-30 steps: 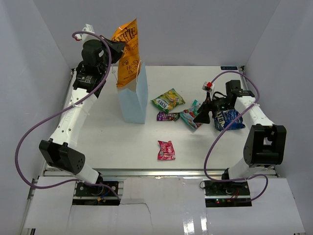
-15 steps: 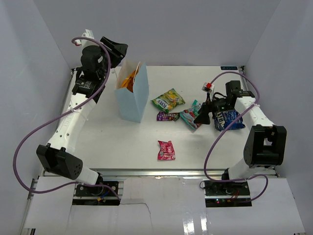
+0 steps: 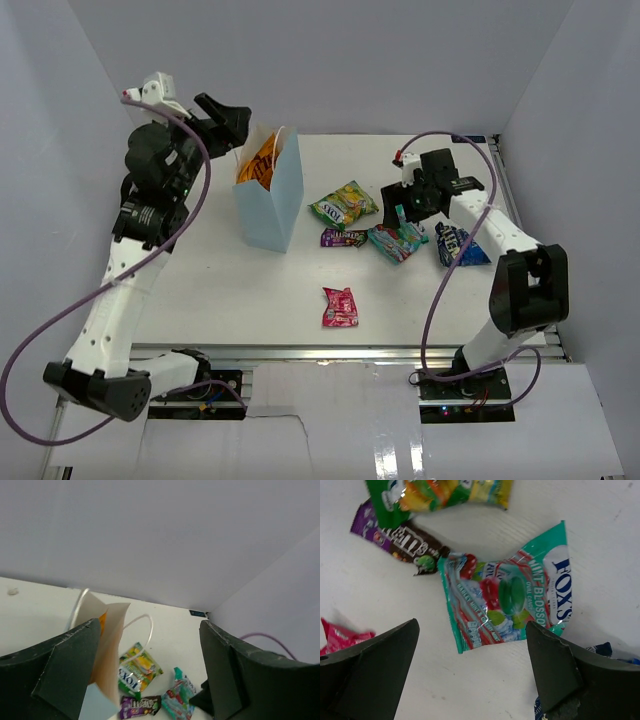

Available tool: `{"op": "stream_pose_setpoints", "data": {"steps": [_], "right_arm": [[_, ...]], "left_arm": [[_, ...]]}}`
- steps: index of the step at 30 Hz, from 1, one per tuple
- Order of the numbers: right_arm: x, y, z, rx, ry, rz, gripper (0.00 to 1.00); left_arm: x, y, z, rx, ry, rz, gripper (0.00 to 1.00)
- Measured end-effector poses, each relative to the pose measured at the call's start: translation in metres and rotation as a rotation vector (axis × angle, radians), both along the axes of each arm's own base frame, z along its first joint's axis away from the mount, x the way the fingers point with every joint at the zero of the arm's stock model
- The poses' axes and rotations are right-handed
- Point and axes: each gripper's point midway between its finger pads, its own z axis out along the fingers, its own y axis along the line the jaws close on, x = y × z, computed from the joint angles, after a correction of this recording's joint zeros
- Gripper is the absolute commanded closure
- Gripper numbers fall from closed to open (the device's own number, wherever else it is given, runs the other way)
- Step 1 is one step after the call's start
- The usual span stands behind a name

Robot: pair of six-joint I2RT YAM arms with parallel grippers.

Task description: Place the snacks into the paper bag

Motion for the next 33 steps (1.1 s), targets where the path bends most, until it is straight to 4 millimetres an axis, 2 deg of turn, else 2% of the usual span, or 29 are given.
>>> {"op": "stream_pose_setpoints", "data": {"steps": [3,5,8,10,13,17,20,21,23,24,26,27,29,33], "right_arm": [[0.025,-0.003,-0.008,-0.03,0.027,-0.155,0.1],[0.036,-0.006,-0.023,-0.041,0.059,-0.239,0.1],[0.04,-0.009,-0.05,-0.054,0.138,-0.325,0.1],[0.046,-0.008,-0.066,-0.056,0.186,-0.376,0.09],[0.055,-0.007,-0.082,-0.058,0.234,-0.438,0.06],[0.059,-0.009,-0.082,-0.052,0.241,-0.498,0.0],[0.059,-0.009,-0.083,-0.054,0.242,-0.522,0.19],[0.059,-0.01,-0.084,-0.055,0.243,-0.529,0.31],[0.059,-0.011,-0.086,-0.058,0.247,-0.536,0.42],[0.059,-0.011,-0.086,-0.06,0.248,-0.541,0.54],[0.059,-0.015,-0.087,-0.065,0.246,-0.542,0.67],[0.06,-0.016,-0.088,-0.064,0.243,-0.544,0.8],[0.06,-0.019,-0.087,-0.051,0.236,-0.539,0.9],[0.051,-0.024,-0.076,-0.004,0.223,-0.484,0.92]], "left_arm": [[-0.038,0.023,-0.007,0.059,-0.012,0.057,0.06],[-0.064,0.039,-0.014,0.074,-0.014,0.096,0.05],[-0.098,0.057,-0.033,0.075,-0.009,0.137,0.05],[-0.114,0.063,-0.048,0.07,0.007,0.145,0.05],[-0.125,0.065,-0.08,0.069,0.071,0.142,0.05],[-0.132,0.065,-0.124,0.072,0.183,0.134,0.04],[-0.137,0.064,-0.15,0.06,0.242,0.128,0.04],[-0.14,0.063,-0.156,0.052,0.26,0.123,0.04],[-0.142,0.061,-0.162,0.045,0.276,0.109,0.04],[-0.142,0.059,-0.164,0.04,0.282,0.101,0.04],[-0.141,0.054,-0.166,0.037,0.294,0.077,0.04],[-0.14,0.051,-0.168,0.037,0.301,0.064,0.04],[-0.137,0.045,-0.173,0.036,0.313,0.035,0.04],[-0.136,0.033,-0.191,0.04,0.346,-0.031,0.04]]}}
